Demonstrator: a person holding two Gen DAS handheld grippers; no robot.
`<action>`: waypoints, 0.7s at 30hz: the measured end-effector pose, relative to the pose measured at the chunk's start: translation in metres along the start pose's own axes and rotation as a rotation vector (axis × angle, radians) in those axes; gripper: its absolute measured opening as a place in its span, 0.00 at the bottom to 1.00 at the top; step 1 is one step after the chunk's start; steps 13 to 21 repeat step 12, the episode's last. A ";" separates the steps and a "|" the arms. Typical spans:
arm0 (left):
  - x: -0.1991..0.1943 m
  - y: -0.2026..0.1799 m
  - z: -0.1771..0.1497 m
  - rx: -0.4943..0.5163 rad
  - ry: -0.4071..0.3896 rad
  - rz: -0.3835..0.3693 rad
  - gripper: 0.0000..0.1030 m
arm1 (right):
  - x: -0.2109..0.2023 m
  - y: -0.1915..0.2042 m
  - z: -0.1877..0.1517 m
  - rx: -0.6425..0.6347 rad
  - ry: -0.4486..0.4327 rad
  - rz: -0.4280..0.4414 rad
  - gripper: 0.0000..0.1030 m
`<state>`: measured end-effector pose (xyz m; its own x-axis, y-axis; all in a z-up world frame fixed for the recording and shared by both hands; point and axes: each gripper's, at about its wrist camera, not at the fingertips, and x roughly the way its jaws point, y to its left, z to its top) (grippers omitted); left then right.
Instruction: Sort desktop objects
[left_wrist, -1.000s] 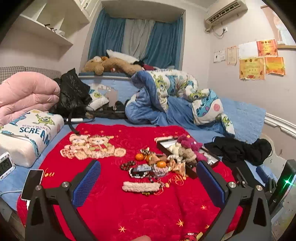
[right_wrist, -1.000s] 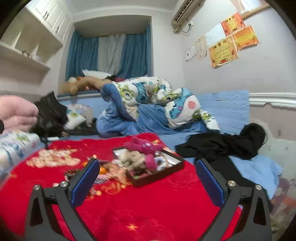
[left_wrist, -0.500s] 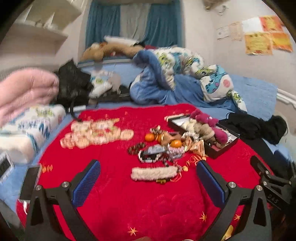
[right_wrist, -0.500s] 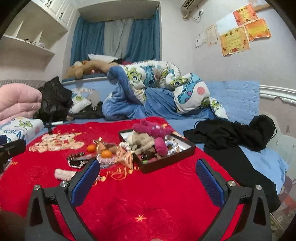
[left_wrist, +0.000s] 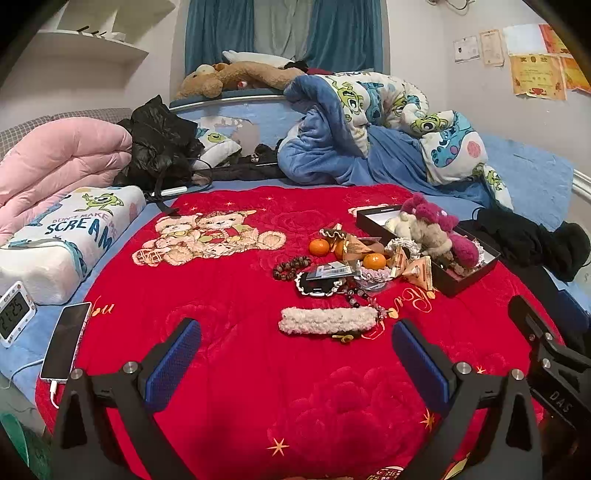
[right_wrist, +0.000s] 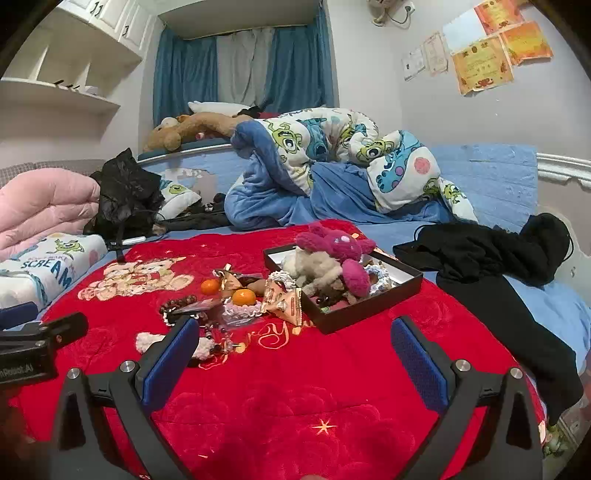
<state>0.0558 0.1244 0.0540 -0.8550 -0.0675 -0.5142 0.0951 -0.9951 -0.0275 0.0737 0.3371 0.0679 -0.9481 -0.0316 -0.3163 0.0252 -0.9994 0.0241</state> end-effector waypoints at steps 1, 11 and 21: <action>0.000 0.002 0.000 -0.004 0.001 -0.006 1.00 | 0.001 0.001 0.000 -0.004 0.003 0.001 1.00; 0.002 0.013 -0.003 -0.034 0.015 -0.018 1.00 | 0.006 -0.005 0.000 0.038 0.029 0.018 1.00; 0.002 0.013 -0.003 -0.034 0.014 -0.015 1.00 | 0.005 -0.006 0.001 0.042 0.026 0.016 1.00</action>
